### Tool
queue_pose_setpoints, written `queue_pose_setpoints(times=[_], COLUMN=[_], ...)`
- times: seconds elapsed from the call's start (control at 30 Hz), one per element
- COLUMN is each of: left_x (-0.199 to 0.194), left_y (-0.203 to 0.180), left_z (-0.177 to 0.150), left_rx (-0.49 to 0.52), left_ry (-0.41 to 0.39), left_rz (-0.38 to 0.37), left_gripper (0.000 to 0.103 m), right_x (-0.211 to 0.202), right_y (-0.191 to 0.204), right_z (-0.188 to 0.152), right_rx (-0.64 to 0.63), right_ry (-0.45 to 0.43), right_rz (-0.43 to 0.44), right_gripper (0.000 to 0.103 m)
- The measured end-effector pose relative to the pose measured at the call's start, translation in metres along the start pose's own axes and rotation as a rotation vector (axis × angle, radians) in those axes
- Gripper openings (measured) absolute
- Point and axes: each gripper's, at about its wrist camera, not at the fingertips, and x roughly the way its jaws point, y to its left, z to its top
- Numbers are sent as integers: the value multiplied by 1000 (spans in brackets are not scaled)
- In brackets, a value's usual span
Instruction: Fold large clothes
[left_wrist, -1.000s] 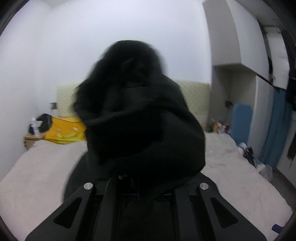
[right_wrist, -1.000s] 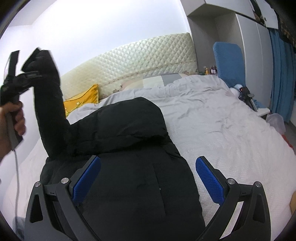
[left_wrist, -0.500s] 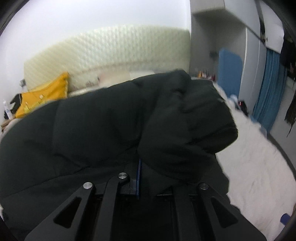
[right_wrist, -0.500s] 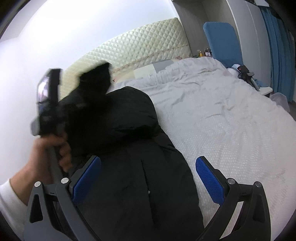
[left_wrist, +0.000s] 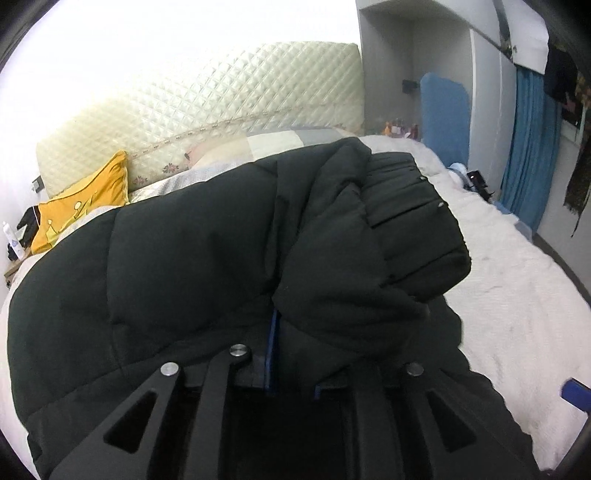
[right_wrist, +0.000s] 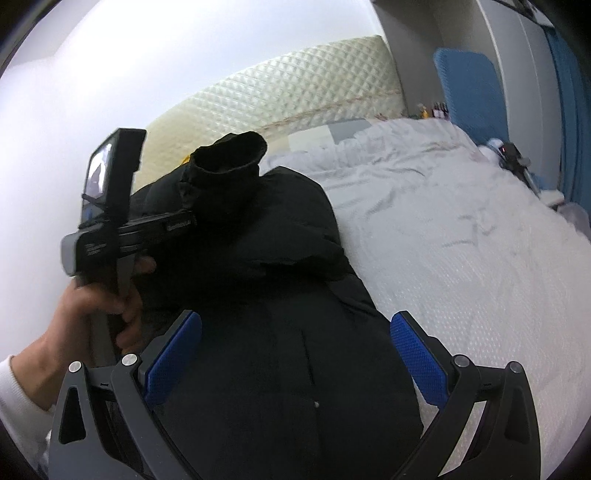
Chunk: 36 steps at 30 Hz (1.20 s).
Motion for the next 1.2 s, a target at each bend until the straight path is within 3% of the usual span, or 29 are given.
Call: queue_pose_setpoints(times=[0.13,0.17,0.23,0.3,0.4,0.53,0.6,0.7,0.87,0.93,1.2], left_x=[-26,-25,-37,-49,-75,-105,-113,-115,-67,-38,17], left_y=[13,17,27,36,55,98,120,159,204,212,239], left_z=[-11,-11,-15,-21,-32,-40,-41,-42,-44,-46,-51], left_rx=[-43,-51,-61,-61,-83,-151,-175,-203,-260,-255,-280], left_ry=[-21,-26,-38,-43,-74,-108,-119,-132,-47,-8,12], left_rz=[-46,-53,-66,-81,-79,-64,-27,72,143,158,161], left_gripper=[23,29,43,73,103,103,103,103,103,103,103], right_x=[-9,-10,-11,-11,-9,-4,1,20,88,127,203], right_y=[11,13,17,20,27,44,54,72,97,104,116], right_z=[5,7,13,21,35,60,71,90,105,104,98], right_rx=[-4,-7,-12,-11,-15,-38,-56,-93,-163,-191,-225], right_ry=[-16,-17,-20,-25,-34,-76,-99,-121,-61,-1,50], right_rz=[25,26,27,35,49,71,74,88,80,53,78], right_gripper=[103,103,103,103,103,103,102,93,63,56,57])
